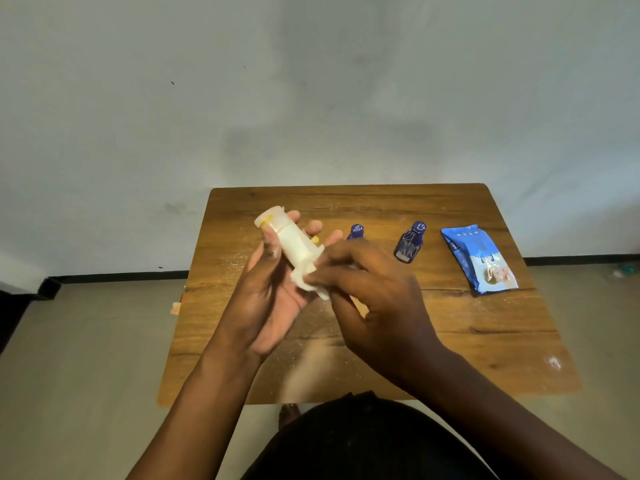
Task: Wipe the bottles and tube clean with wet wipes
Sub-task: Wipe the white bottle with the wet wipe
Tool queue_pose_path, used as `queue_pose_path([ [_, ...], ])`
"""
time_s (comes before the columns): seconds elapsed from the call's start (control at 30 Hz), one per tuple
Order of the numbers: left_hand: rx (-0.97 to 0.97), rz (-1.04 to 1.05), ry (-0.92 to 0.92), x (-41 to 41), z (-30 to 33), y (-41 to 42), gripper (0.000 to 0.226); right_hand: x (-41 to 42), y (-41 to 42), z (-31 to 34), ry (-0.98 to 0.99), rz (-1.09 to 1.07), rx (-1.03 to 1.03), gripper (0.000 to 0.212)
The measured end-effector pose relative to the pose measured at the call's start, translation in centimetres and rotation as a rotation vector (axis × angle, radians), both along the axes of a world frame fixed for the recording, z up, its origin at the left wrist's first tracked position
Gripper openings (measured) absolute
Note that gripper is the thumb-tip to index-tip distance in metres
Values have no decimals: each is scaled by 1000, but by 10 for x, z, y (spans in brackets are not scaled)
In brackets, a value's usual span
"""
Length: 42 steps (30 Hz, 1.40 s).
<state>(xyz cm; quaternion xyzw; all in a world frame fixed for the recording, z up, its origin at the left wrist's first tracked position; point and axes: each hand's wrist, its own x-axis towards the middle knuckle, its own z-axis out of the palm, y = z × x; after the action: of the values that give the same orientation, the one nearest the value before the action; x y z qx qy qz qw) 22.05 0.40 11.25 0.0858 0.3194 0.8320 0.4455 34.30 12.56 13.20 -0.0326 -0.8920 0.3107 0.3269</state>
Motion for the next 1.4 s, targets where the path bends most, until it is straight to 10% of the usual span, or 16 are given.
queue_pose_path([
  [0.4,82,160,-417,5,1,9,46,2,8,-2,37,-202,-239,26],
  [0.8,89,174,-329,12,1,7,30,3,1,-4,28,-224,-150,24],
  [1.4,-22,54,-168,19,20,2,67,-2,5,18,107,-184,-161,19],
])
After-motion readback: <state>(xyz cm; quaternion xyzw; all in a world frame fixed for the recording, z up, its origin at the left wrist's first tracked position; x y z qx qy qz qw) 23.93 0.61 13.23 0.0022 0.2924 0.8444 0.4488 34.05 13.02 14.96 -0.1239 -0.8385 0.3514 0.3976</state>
